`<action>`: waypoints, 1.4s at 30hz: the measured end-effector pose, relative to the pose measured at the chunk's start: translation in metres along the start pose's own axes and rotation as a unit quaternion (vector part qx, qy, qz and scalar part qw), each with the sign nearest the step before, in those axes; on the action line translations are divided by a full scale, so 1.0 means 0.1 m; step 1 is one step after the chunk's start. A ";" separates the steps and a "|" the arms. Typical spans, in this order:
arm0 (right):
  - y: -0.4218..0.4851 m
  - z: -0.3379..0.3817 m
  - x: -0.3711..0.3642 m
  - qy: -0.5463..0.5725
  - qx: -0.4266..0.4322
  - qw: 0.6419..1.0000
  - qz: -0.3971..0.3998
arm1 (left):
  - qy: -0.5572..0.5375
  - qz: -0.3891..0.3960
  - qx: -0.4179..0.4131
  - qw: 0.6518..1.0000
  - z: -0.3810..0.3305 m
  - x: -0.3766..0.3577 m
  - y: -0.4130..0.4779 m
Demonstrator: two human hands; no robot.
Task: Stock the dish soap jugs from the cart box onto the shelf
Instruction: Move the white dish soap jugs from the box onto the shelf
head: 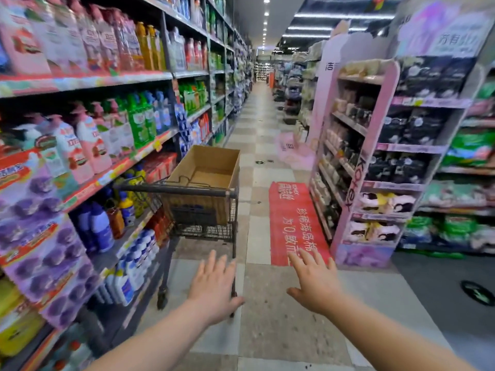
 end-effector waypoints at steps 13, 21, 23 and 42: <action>1.74 -0.99 0.07 0.026 -0.041 0.999 0.011 | 0.003 -0.010 -0.046 0.999 -0.41 0.15 2.23; 3.16 -1.80 0.44 -0.013 0.028 0.999 0.013 | -0.006 -0.008 0.013 1.000 -0.69 0.46 3.63; 3.52 -1.99 0.62 -0.024 0.043 0.999 0.011 | -0.010 -0.019 0.030 0.999 -0.75 0.59 3.95; 6.79 -1.26 1.11 -0.064 0.178 0.982 -0.013 | -0.061 -0.024 0.138 0.988 0.82 0.94 6.46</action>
Point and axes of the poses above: each hand's wrist, its own y-axis towards the middle knuckle, its own x-axis out of the back of the hand, z = x × y, the point moved 6 cm from there along y, towards the middle knuckle, and after that the axes turned 4 degrees about z, right-handed, at the moved point
